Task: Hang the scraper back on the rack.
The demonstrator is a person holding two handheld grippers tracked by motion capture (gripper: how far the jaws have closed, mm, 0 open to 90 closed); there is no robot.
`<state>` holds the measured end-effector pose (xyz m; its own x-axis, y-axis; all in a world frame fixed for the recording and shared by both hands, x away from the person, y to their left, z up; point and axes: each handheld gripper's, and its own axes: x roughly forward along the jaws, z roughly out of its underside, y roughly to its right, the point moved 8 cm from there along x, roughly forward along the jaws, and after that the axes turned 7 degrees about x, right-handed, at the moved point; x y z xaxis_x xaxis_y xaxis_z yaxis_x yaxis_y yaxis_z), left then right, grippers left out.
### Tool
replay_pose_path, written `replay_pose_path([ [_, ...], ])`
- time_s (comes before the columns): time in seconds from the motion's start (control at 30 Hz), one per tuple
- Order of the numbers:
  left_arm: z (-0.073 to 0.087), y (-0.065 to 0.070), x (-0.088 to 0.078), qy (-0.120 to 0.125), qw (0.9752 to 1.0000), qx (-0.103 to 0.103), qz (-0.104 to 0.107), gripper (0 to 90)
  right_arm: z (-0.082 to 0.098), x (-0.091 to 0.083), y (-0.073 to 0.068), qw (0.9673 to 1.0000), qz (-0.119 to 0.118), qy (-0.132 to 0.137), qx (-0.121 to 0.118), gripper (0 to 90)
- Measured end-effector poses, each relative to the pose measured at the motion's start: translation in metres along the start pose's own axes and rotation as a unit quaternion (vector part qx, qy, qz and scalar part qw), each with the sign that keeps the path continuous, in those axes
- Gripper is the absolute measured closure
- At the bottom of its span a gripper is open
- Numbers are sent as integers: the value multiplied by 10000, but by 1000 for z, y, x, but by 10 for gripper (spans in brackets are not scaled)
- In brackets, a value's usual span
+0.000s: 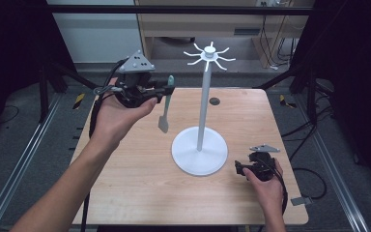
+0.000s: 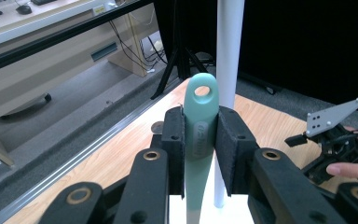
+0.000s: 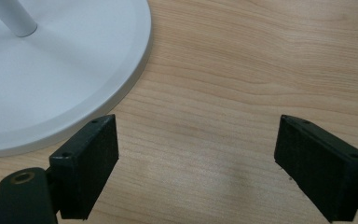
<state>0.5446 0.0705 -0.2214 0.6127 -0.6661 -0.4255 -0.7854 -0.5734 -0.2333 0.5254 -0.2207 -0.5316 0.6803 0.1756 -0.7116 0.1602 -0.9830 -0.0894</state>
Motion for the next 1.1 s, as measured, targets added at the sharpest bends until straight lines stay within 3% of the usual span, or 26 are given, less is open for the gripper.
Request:
replay_pose_path([
  [0.4, -16, 8, 0, 132, 9999, 77, -7, 742, 0, 0, -3, 10000, -10, 9, 0, 140],
  [1.1, -38, 5, 4, 190, 9997, 161, -56, 742, 0, 0, -2, 10000, -29, 6, 25, 140],
])
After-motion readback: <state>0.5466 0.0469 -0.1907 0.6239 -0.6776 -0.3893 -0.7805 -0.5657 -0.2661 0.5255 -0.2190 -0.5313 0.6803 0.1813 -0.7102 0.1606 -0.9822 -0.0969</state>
